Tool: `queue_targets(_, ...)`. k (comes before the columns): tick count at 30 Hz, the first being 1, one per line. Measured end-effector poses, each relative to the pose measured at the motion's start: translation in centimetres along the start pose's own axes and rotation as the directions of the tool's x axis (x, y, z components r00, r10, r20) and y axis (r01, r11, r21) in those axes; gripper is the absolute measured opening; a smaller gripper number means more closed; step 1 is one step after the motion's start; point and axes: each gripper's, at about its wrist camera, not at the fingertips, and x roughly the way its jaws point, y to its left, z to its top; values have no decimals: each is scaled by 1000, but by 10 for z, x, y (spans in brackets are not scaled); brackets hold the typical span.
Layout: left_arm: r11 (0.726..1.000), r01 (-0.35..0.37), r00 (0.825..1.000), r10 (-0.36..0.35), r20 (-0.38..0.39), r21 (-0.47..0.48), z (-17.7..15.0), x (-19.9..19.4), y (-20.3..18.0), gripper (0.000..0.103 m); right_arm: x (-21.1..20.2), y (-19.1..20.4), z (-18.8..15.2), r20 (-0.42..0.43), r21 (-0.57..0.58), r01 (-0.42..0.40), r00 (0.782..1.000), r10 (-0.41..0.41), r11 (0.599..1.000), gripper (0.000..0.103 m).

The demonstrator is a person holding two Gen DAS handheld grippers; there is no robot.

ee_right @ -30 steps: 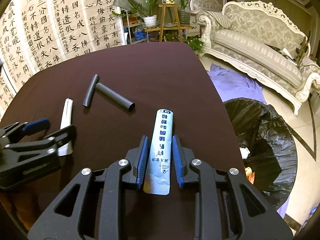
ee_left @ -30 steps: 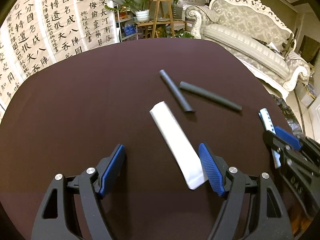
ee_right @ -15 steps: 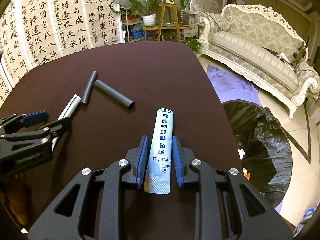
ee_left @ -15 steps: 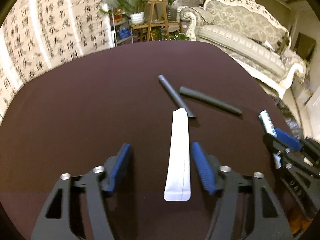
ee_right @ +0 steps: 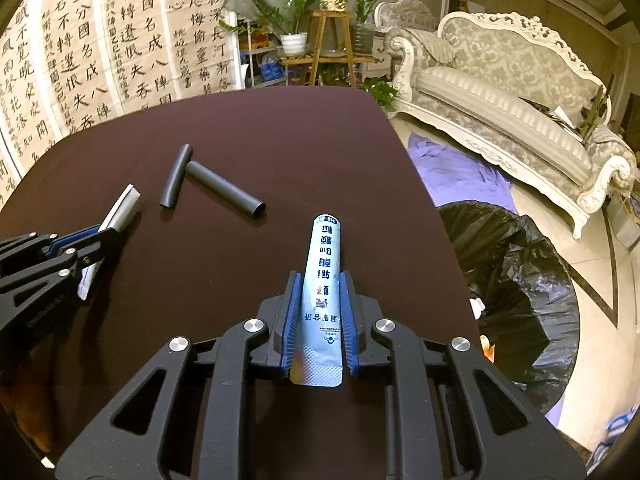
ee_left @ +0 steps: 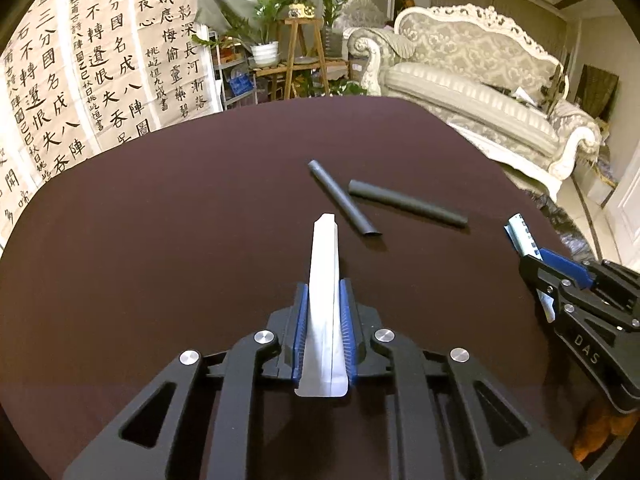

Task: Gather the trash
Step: 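Carry strip and tube over the bin and open both tools to drop them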

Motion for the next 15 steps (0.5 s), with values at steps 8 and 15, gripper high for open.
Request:
queue_targets(8, 997, 72, 994, -72, 87, 6, 9, -22, -22, 16, -24, -20, -2, 65, 46, 50, 996, -53, 998, 19)
queue_targets(15, 987, 149, 980, -155, 121, 58, 25, -25, -66, 16, -41, -67, -1, 104, 125, 137, 983, -150, 983, 19)
